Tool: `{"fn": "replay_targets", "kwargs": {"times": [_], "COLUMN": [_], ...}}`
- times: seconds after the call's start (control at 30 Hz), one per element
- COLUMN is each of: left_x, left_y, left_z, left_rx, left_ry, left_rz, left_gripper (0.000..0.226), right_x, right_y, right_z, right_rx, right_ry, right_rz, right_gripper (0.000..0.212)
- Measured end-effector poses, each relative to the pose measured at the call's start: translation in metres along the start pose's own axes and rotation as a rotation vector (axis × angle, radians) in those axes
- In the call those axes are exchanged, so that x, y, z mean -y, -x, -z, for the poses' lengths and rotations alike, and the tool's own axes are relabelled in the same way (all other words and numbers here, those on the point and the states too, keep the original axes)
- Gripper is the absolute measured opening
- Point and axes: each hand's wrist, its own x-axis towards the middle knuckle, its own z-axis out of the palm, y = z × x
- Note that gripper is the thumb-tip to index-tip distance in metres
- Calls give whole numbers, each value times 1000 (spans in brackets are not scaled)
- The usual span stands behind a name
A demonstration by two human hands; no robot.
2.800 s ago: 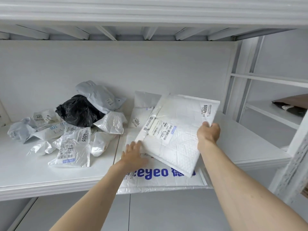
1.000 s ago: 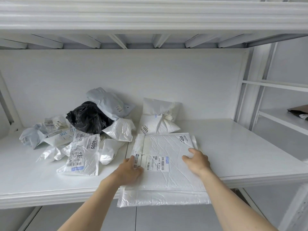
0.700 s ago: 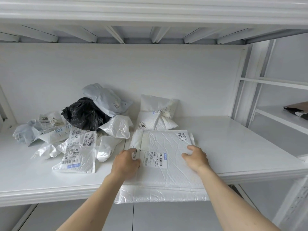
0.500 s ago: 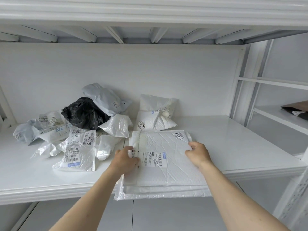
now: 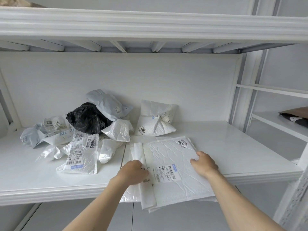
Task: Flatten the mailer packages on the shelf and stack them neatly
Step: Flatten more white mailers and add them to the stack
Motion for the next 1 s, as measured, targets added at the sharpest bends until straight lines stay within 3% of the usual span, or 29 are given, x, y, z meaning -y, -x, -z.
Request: {"fn": "replay_targets", "kwargs": {"times": [0.13,0.3,0.37,0.4,0.53,0.7,0.83,0.93,1.0], "left_x": [-8,-5,-1,0,7,7,-6,-24,-38], "left_y": [1,-5,-9,-10,-13,-17,-32,-48,-60], "left_z": [0,8,10,9,2,9,17,19,18], "left_rx": [-5,-68,-85,-89,-134,-76,-117,-197,-228], "left_ry": [65,210,260,256,95,-66,-147,-253,-298], "left_rz": [11,19,49,57,9,-7,-72,-142,-198], "left_gripper": [22,13,46,51,21,48,49,50,52], "right_x": [-1,-1,2,4,8,11,32,57,73], "right_y": [4,2,2,3,4,-5,-8,-20,-30], "right_z": [3,7,3,0,-10,-9,-2,-2,-1], "right_rx": [-16,-21,-6,6,15,10,-27,-15,24], "right_ry": [84,-69,-54,-31,79,94,132,-30,-327], "right_rz": [-19,15,70,90,119,104,141,224,231], "right_gripper": [56,39,32,29,36,31,39,41,43]}}
